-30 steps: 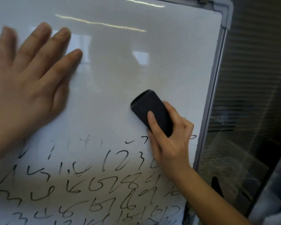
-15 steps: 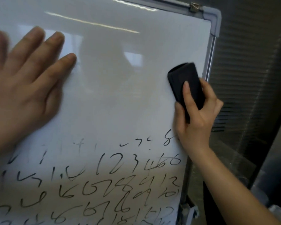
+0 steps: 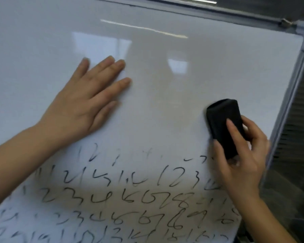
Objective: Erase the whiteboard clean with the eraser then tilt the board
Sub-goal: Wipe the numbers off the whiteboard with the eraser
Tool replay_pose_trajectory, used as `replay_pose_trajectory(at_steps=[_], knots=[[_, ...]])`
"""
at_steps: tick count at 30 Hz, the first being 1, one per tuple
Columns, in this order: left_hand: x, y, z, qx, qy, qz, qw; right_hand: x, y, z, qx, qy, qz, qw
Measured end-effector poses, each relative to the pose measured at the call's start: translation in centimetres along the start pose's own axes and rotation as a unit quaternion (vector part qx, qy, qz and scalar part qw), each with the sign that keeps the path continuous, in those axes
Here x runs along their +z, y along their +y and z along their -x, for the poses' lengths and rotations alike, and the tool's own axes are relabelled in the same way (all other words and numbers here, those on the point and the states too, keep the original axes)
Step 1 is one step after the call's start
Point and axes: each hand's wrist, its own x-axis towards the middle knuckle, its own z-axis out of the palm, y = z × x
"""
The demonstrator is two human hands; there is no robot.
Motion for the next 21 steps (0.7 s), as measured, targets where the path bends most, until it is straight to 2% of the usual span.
replay_pose_trajectory(at_steps=[5, 11, 21], knots=[[-4.4, -4.1, 5.9, -0.053, -0.063, 0.049, 0.995, 2.1, -7.4, 0.2, -0.006, 0.006, -0.075, 0.997], [-9.3, -9.4, 12.3, -0.068, -0.134, 0.051, 0.987, 5.2, -17.4, 1.9, 0.006, -0.049, -0.092, 0.995], [-14.2, -15.4, 21.7, -0.084, -0.136, 0.005, 0.987, 8.7, -29.2, 4.9, 0.000, -0.095, -0.118, 0.989]])
